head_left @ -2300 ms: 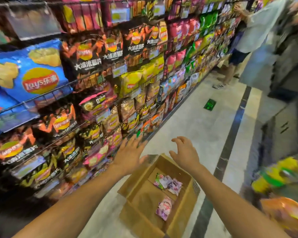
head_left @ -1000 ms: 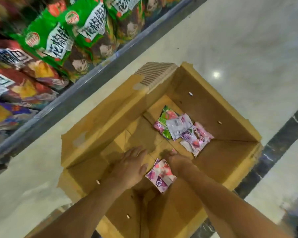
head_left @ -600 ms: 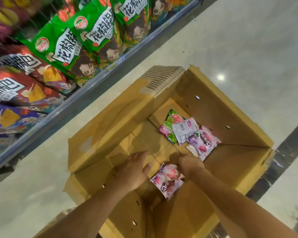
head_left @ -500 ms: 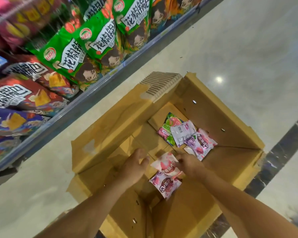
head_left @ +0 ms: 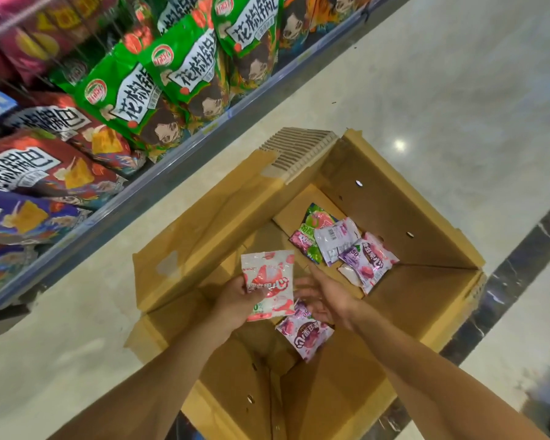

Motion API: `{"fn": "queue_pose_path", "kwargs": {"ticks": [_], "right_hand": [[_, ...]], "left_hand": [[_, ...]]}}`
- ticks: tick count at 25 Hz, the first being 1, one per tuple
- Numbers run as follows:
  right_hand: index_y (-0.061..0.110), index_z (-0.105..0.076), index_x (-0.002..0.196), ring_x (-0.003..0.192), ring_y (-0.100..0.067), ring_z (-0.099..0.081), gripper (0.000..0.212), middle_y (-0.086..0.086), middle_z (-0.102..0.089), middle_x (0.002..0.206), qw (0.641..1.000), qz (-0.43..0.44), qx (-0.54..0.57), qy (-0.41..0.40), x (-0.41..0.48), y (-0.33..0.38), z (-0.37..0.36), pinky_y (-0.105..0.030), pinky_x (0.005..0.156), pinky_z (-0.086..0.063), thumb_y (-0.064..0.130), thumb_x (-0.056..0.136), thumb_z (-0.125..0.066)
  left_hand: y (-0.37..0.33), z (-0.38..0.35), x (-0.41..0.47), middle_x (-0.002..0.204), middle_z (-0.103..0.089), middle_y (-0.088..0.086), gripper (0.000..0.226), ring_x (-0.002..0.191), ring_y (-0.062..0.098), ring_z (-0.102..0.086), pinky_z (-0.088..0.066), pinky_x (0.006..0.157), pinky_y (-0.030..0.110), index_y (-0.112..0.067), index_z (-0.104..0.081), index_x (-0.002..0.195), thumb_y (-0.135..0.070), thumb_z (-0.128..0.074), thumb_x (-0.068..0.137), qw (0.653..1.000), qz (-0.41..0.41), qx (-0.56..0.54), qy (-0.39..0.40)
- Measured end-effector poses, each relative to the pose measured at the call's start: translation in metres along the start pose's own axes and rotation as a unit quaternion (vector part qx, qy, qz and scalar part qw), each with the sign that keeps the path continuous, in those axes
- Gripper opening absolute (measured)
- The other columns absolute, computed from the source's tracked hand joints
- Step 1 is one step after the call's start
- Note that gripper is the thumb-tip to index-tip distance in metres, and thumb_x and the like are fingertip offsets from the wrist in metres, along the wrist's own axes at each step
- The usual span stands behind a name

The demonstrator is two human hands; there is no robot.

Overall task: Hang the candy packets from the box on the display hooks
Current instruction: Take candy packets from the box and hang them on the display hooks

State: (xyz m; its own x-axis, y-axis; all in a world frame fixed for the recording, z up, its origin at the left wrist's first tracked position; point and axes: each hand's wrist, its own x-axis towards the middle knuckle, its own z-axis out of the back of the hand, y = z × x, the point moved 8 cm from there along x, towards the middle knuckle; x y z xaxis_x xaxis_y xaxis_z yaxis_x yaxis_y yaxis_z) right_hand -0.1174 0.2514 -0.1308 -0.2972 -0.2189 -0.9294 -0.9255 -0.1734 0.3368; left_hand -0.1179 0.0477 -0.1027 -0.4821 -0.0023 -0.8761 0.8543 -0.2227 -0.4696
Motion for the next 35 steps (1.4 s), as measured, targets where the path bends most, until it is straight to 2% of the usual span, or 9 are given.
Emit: {"fn": "queue_pose_path", "kwargs": {"ticks": [3, 6, 11, 15, 20, 28, 31, 33, 35], "right_hand": [[0.033, -0.058, 0.130, 0.107, -0.023, -0.065, 0.024, -0.006, -0.065, 0.125, 0.947, 0.022, -0.310, -0.074, 0.037, -0.037, 0.014, -0.040, 0.094, -0.058, 0.038, 0.106, -0.051], [0.029, -0.022, 0.163, 0.141, -0.030, -0.049, 0.081, 0.000, -0.017, 0.171, 0.820, 0.037, -0.567, -0.066, 0.068, -0.070, 0.004, -0.041, 0.108, -0.052, 0.013, 0.096, -0.064], [0.025, -0.032, 0.159, 0.147, -0.035, -0.037, 0.063, -0.005, -0.016, 0.170, 0.664, 0.038, -0.745, -0.052, 0.070, -0.074, -0.030, -0.045, 0.105, -0.051, 0.027, 0.102, -0.060], [0.015, -0.039, 0.152, 0.133, -0.028, -0.052, 0.059, -0.010, -0.045, 0.153, 0.620, 0.030, -0.776, -0.115, 0.046, -0.053, -0.019, -0.041, 0.105, -0.048, 0.014, 0.098, -0.063], [0.023, -0.063, 0.116, 0.088, -0.017, -0.064, 0.019, 0.001, -0.065, 0.104, 0.660, 0.021, -0.725, -0.195, -0.015, 0.012, 0.006, -0.033, 0.081, -0.051, 0.031, 0.101, -0.056], [0.022, -0.066, 0.121, 0.092, -0.019, -0.069, 0.047, 0.004, -0.074, 0.100, 0.890, 0.139, -0.341, -0.269, -0.168, 0.144, 0.025, -0.029, 0.071, -0.049, 0.047, 0.082, -0.071], [0.024, -0.071, 0.119, 0.099, -0.020, -0.072, 0.066, 0.003, -0.076, 0.107, 0.921, 0.189, -0.185, -0.287, -0.269, 0.189, 0.010, -0.035, 0.082, -0.056, 0.055, 0.061, -0.078], [0.024, -0.070, 0.115, 0.096, -0.022, -0.074, 0.055, 0.000, -0.077, 0.107, 0.926, 0.225, -0.097, -0.288, -0.337, 0.218, -0.010, -0.045, 0.088, -0.060, 0.043, 0.066, -0.085], [0.023, -0.067, 0.110, 0.087, -0.017, -0.075, 0.035, -0.002, -0.077, 0.102, 0.928, 0.257, -0.019, -0.269, -0.392, 0.238, -0.032, -0.038, 0.077, -0.063, 0.022, 0.080, -0.086]], "left_hand": [[0.021, 0.014, 0.011, 0.112, -0.072, -0.005, 0.021, 0.091, 0.007, -0.069, -0.053, 0.066, 0.020, -0.021, -0.065, 0.119, -0.019, -0.070, 0.099, 1.000, 0.000, -0.008, -0.025], [0.038, 0.020, 0.020, 0.104, -0.071, -0.011, 0.022, 0.092, 0.008, -0.070, -0.053, 0.064, 0.018, -0.021, -0.066, 0.121, -0.018, -0.070, 0.099, 1.000, 0.003, 0.005, -0.031], [0.035, 0.019, 0.029, 0.112, -0.071, -0.010, 0.021, 0.092, 0.004, -0.069, -0.051, 0.062, 0.012, -0.025, -0.064, 0.120, -0.018, -0.068, 0.101, 0.999, -0.024, 0.020, -0.022], [0.018, 0.024, 0.016, 0.105, -0.070, -0.016, 0.016, 0.094, 0.005, -0.069, -0.052, 0.068, 0.018, -0.033, -0.063, 0.111, -0.021, -0.067, 0.102, 0.999, -0.033, 0.021, -0.020], [-0.035, 0.027, -0.027, 0.107, -0.070, -0.017, 0.016, 0.101, 0.011, -0.071, -0.055, 0.075, 0.022, -0.033, -0.063, 0.113, -0.022, -0.066, 0.102, 0.998, -0.059, 0.025, -0.012], [-0.177, 0.063, -0.148, 0.115, -0.074, -0.008, 0.023, 0.095, 0.007, -0.072, -0.059, 0.075, 0.024, -0.023, -0.066, 0.123, -0.019, -0.069, 0.100, 0.991, -0.133, 0.020, -0.007], [-0.237, 0.093, -0.231, 0.104, -0.079, -0.006, 0.015, 0.093, 0.015, -0.077, -0.063, 0.087, 0.039, -0.019, -0.071, 0.109, -0.012, -0.073, 0.097, 0.986, -0.162, -0.008, -0.025], [-0.273, 0.109, -0.282, 0.098, -0.080, -0.006, 0.016, 0.096, 0.023, -0.077, -0.063, 0.089, 0.046, -0.022, -0.071, 0.101, -0.008, -0.075, 0.095, 0.983, -0.181, -0.022, -0.026], [-0.301, 0.118, -0.324, 0.104, -0.080, -0.005, 0.019, 0.100, 0.024, -0.076, -0.062, 0.090, 0.048, -0.024, -0.070, 0.107, -0.009, -0.073, 0.097, 0.978, -0.208, -0.033, 0.000]]}}
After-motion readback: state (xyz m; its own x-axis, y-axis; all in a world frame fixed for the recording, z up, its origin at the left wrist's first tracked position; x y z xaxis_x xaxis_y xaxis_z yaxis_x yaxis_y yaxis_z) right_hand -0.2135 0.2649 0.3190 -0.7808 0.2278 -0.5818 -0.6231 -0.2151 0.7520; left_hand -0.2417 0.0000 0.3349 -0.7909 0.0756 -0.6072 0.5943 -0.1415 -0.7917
